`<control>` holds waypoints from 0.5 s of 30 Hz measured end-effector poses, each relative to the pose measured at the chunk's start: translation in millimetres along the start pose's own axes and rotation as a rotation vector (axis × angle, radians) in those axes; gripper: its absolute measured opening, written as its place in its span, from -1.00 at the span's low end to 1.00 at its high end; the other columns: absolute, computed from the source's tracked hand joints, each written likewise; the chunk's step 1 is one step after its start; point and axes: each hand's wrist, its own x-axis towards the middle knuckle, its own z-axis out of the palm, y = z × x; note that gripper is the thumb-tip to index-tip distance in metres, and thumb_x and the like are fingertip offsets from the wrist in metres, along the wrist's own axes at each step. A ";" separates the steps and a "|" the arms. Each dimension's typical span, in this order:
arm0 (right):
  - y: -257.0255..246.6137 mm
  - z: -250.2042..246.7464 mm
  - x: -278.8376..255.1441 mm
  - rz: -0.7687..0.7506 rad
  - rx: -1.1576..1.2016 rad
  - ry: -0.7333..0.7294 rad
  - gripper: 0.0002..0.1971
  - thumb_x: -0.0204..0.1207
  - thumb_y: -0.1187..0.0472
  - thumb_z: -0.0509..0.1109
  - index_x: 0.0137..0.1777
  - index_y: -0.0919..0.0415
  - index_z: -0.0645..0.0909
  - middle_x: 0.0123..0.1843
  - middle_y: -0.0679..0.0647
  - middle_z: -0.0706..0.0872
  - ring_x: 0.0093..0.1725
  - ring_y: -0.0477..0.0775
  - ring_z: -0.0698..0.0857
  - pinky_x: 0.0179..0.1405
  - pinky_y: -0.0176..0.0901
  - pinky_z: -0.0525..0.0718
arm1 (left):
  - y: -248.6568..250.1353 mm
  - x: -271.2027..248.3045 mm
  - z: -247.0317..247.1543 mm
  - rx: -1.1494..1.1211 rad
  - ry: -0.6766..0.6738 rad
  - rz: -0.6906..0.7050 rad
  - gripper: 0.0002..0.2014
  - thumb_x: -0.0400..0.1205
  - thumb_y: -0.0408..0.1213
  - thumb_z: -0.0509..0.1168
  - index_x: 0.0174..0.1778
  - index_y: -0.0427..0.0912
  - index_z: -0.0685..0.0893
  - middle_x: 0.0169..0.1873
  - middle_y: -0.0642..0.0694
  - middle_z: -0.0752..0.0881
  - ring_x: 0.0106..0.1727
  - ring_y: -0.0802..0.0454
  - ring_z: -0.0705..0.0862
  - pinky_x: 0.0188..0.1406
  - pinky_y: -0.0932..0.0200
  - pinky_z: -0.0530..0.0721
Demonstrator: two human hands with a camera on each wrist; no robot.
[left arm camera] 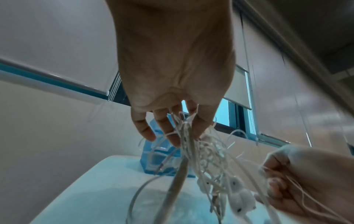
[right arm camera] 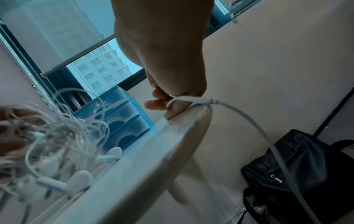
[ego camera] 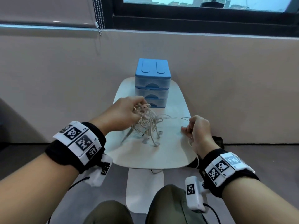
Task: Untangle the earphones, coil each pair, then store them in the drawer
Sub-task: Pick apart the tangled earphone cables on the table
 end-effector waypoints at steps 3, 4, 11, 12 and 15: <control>2.9 -0.8 -1.3 -0.068 -0.072 -0.055 -0.68 0.60 0.35 0.18 -0.41 0.16 0.33 -0.49 0.03 0.33 -0.39 0.12 0.55 -0.50 -0.17 0.41 | -4.3 -0.7 18.9 0.269 -0.047 -0.028 -0.46 0.61 -0.31 0.32 0.40 0.39 0.52 0.27 0.16 0.52 0.38 0.04 0.41 0.23 -0.02 0.33; 5.9 -1.8 -1.3 -0.111 -0.077 -0.078 -0.66 0.59 0.37 0.19 -0.44 0.17 0.33 -0.53 0.03 0.32 -0.44 0.12 0.52 -0.45 -0.14 0.41 | -2.4 -0.7 25.1 0.343 0.003 -0.023 -0.45 0.61 -0.27 0.32 0.43 0.42 0.48 0.27 0.14 0.45 0.38 0.03 0.33 0.20 -0.01 0.22; 9.3 -13.0 -2.7 -0.240 -0.211 -0.278 -0.73 0.57 0.32 0.26 -0.36 0.30 0.61 -0.49 0.12 0.49 -0.51 0.05 0.44 -0.50 -0.10 0.17 | 13.8 10.4 63.7 0.351 -0.055 0.071 -0.53 0.61 0.02 0.37 0.47 0.18 0.57 0.24 0.05 0.47 0.34 -0.07 0.44 0.38 -0.09 0.48; 9.4 -13.2 -2.3 -0.243 -0.220 -0.279 -0.74 0.60 0.32 0.27 -0.31 0.31 0.63 -0.53 0.04 0.46 -0.52 0.05 0.42 -0.53 -0.14 0.16 | 11.9 11.6 69.1 0.343 -0.110 0.035 -0.52 0.60 0.06 0.39 0.46 0.18 0.57 0.32 0.05 0.48 0.38 -0.07 0.43 0.42 -0.11 0.48; 9.4 -10.9 -2.5 -0.247 -0.196 -0.268 -0.74 0.72 0.32 0.22 -0.21 0.30 0.61 -0.59 -0.06 0.35 -0.52 0.04 0.38 -0.62 -0.28 0.26 | 4.7 14.5 73.5 0.233 -0.137 -0.004 -0.72 0.53 -0.02 0.48 0.13 0.11 0.66 0.17 0.02 0.54 0.23 -0.05 0.52 0.30 -0.01 0.62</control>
